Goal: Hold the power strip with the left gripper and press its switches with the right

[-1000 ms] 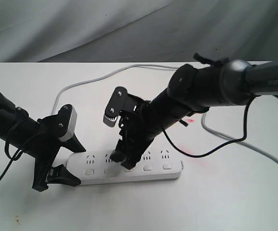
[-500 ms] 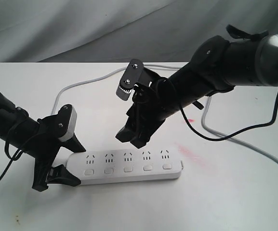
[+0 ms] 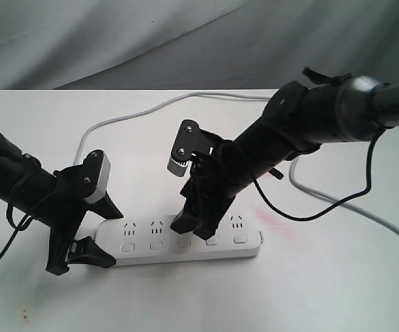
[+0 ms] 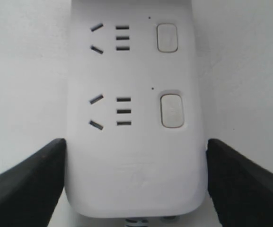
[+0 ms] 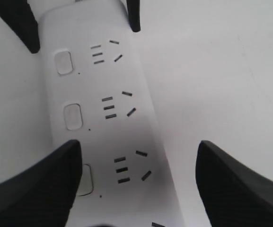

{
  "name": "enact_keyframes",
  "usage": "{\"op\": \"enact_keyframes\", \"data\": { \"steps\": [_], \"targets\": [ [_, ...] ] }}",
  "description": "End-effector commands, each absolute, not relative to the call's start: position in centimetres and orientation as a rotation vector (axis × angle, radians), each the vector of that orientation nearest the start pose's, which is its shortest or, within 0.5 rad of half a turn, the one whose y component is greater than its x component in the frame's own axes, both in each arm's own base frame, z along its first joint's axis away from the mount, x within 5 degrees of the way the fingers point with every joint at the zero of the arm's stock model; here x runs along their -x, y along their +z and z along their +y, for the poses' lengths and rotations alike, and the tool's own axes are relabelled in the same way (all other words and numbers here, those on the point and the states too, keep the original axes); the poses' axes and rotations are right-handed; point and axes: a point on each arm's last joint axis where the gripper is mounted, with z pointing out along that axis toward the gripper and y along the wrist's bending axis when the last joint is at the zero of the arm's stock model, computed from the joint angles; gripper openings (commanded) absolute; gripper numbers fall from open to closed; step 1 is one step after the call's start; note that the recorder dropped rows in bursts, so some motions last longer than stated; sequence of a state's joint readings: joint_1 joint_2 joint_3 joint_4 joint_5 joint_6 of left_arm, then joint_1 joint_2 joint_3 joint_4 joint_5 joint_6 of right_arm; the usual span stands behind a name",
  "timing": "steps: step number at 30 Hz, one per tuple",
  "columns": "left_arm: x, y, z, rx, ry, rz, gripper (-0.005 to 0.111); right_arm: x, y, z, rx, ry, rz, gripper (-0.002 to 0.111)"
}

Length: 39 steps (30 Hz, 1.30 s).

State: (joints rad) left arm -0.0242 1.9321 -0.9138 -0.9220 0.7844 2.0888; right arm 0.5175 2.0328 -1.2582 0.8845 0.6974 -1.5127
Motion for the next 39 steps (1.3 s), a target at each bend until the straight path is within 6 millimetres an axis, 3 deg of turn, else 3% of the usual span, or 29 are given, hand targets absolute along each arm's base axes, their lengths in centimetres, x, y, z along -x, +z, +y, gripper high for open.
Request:
{"op": "enact_keyframes", "data": {
  "steps": [1,30,39],
  "targets": [
    [-31.0,11.2,-6.0,-1.702,-0.568,2.018,0.042,-32.2,14.3,23.6,1.741,0.633,1.950,0.063],
    [-31.0,11.2,-6.0,-1.702,-0.568,2.018,0.042,-32.2,11.9,23.9,1.799,0.599,1.966,0.063],
    [-31.0,11.2,-6.0,-1.702,-0.568,2.018,0.042,-32.5,9.9,23.7,1.799,0.561,2.025,0.063]
  ]
}}
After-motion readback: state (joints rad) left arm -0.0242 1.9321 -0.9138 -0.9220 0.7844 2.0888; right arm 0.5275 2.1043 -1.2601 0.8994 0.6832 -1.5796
